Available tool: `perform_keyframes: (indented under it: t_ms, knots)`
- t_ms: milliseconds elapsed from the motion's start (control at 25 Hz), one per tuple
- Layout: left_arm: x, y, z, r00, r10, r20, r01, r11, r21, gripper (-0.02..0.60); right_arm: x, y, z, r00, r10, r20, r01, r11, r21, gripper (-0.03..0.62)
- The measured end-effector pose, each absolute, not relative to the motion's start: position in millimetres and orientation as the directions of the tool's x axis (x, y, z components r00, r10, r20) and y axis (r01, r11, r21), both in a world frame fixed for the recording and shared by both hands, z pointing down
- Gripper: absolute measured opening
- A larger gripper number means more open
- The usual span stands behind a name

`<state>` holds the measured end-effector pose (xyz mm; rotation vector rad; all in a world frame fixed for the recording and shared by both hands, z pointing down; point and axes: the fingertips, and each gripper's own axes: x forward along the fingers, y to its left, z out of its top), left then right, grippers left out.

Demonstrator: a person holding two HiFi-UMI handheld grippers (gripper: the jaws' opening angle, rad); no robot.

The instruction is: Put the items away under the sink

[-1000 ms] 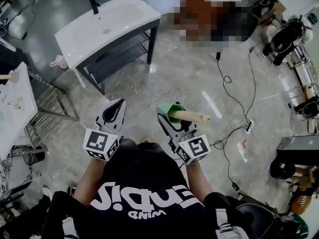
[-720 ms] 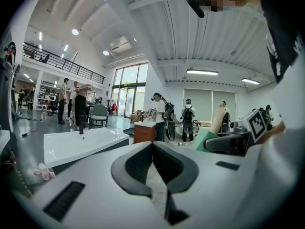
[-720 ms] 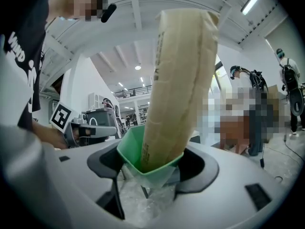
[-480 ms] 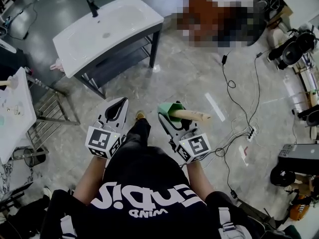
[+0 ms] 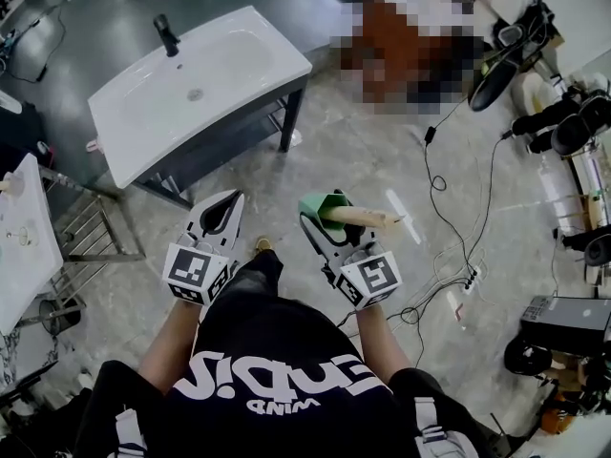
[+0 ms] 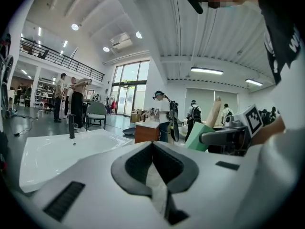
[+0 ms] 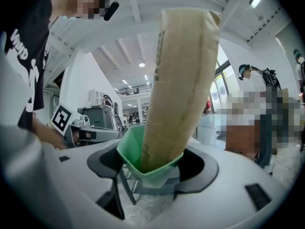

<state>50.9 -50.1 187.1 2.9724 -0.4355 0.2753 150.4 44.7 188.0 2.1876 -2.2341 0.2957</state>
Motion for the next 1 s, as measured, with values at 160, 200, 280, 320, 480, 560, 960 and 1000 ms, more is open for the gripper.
perform_keyframes:
  t_ms: [160,200,280,320,480,560,960,1000]
  knots:
    - [69.2,-81.0,184.8,0.946,-0.269,0.181,-0.29,-0.952,0.099,0.018,163.9,4.8,187.2,-0.058,-0.989,0.134,-0.991,0.041,-0.127,0.333]
    - [72.8,-88.9,185.1,0.946,-0.271,0.179,-0.292,-0.951,0.098,0.018,166.5,-5.0,188.5,-0.064,-0.989,0.136,-0.991,0.047,-0.128,0.333]
    - [78.3,-103.8,187.3,0.943,-0.279,0.182,-0.299,-0.949,0.097,0.019,170.8,-23.1,190.2,-0.077,-0.987,0.14,-0.99,0.059,-0.131,0.333]
    - [80.4,-110.6,188.2,0.942,-0.282,0.183,-0.303,-0.948,0.098,0.018,172.7,-31.3,190.9,-0.083,-0.986,0.142,-0.989,0.064,-0.133,0.333]
    - [84.4,-137.6,189.3,0.934,-0.308,0.181,-0.329,-0.939,0.099,0.018,178.4,-61.6,193.7,-0.107,-0.983,0.15,-0.988,0.088,-0.126,0.333]
    - [84.4,-146.4,189.5,0.929,-0.324,0.18,-0.345,-0.933,0.099,0.02,179.3,-73.0,193.9,-0.121,-0.981,0.15,-0.987,0.103,-0.126,0.333]
    - [104.1,-159.0,192.3,0.897,-0.408,0.171,-0.424,-0.902,0.074,0.018,191.9,-105.3,201.5,-0.249,-0.955,0.161,-0.965,0.231,-0.124,0.333]
    - [105.6,-158.6,194.4,0.892,-0.419,0.17,-0.436,-0.897,0.074,0.02,192.6,-106.8,204.1,-0.268,-0.949,0.164,-0.961,0.25,-0.122,0.333]
